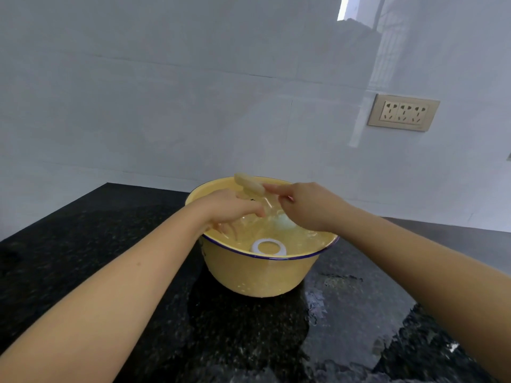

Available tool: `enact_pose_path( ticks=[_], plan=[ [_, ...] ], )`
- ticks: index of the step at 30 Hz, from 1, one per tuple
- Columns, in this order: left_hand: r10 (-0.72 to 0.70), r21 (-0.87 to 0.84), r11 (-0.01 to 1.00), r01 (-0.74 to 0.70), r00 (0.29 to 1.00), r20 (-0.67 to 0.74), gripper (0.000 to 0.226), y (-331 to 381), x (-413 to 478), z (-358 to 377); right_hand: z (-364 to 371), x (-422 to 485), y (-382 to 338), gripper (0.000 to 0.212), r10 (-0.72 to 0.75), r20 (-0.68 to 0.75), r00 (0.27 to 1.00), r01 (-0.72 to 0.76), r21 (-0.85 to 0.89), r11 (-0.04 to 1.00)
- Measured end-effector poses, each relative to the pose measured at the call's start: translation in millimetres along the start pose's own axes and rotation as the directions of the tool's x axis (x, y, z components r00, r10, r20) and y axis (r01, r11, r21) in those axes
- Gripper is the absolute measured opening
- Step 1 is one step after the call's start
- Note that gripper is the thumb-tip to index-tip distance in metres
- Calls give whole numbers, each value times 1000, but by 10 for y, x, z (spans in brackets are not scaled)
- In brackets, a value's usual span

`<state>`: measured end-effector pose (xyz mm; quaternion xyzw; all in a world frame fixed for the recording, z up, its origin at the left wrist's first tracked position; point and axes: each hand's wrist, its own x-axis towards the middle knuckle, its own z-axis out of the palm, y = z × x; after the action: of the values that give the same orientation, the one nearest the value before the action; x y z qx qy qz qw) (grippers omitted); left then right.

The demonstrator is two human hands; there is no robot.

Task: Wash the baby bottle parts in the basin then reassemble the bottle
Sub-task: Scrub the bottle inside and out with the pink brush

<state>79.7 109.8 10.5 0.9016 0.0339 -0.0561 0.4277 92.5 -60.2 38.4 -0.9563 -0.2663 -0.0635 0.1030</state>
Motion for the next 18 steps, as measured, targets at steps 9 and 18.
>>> enact_pose_path(
  ticks=[9, 18],
  plan=[
    [154, 324, 937, -130, 987, -50, 62, -16, -25, 40, -43, 275, -187, 53, 77, 215, 973, -45, -149, 988],
    [313, 676, 729, -106, 931, -190, 56, -37, -41, 96, -333, 70, -42, 51, 138, 284, 949, -79, -211, 974]
  ],
)
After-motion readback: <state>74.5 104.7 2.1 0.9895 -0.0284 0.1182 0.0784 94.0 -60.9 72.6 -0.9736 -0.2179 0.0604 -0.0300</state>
